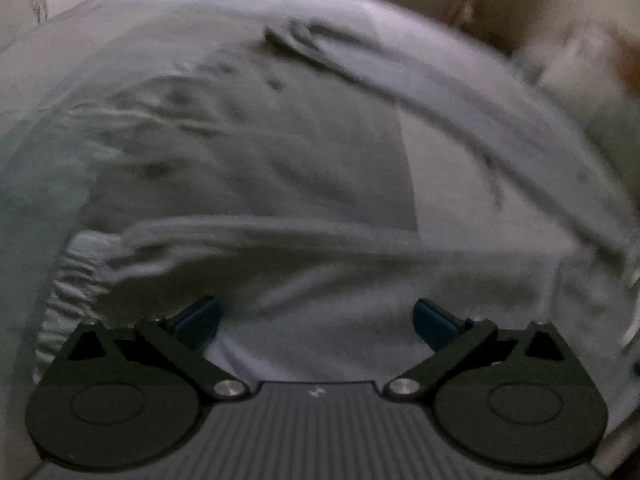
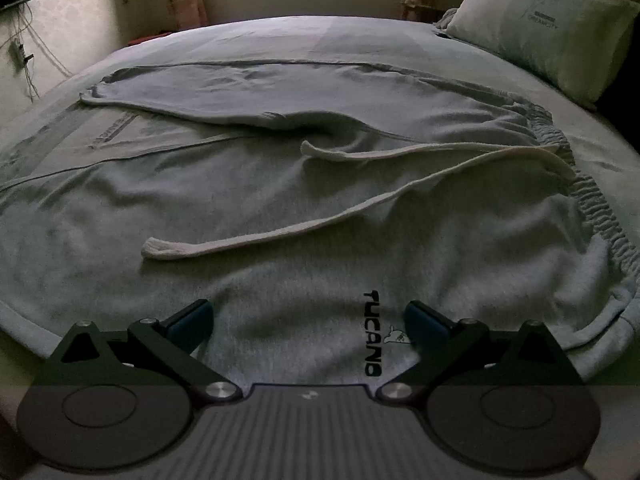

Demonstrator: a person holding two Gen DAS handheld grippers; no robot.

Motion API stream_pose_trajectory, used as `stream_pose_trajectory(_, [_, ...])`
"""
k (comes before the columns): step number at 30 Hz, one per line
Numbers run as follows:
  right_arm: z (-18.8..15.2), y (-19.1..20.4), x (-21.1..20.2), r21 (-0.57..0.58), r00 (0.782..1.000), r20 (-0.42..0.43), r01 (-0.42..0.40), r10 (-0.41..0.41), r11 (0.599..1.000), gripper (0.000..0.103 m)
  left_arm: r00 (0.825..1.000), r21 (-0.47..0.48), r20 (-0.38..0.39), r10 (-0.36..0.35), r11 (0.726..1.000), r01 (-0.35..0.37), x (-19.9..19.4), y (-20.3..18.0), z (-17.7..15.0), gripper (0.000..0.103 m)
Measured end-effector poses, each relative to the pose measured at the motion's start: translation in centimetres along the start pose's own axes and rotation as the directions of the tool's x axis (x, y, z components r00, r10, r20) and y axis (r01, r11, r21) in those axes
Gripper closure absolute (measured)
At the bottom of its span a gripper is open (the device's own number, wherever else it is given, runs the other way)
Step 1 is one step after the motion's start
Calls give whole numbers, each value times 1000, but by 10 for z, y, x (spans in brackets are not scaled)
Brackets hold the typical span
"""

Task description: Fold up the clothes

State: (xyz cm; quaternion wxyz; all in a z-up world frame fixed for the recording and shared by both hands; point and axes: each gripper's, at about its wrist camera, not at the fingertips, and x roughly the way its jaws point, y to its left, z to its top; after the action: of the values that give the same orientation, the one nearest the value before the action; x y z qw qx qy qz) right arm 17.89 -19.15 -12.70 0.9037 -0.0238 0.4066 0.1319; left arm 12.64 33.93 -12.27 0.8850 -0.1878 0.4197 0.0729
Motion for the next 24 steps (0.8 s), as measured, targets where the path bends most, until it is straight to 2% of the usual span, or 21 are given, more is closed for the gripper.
stream_pose_trajectory(3, [1,1,1,2,1000,-4,7,-7,1000,0,993,-58,-1,119,991,-119,-7,10,12,1])
stream_pose_trajectory(4, [1,2,1,3,1000,-5,10,-10,1000,0,993,-57,10,121,991,-120,-11,10,14,1])
stream_pose_trajectory(5, [2,2,1,3,1000,-4,13,-13,1000,0,994,-55,21,111,992,-110,-17,9,14,1])
stream_pose_trajectory(8, [1,3,2,3,1000,-1,20,-20,1000,0,999,-11,38,13,1000,-13,-32,-2,2,1])
stream_pose_trajectory(11, [2,3,2,8,1000,-3,23,-23,1000,0,998,36,6,-55,998,55,-34,-9,-18,1])
stream_pose_trajectory(14, [1,1,2,13,1000,0,19,-19,1000,0,996,18,-46,-70,997,71,-25,-4,-37,1])
stream_pose_trajectory(18, [2,-3,2,21,1000,5,4,-4,1000,0,996,-15,-20,-86,996,86,-37,9,-51,1])
stream_pose_trajectory(21, [1,-4,1,25,1000,9,-1,1,1000,0,999,-8,-35,-21,1000,20,-45,9,-52,1])
stream_pose_trajectory(24, [0,-4,1,30,1000,17,-3,2,1000,0,997,77,-52,62,995,-58,-44,-4,-54,1])
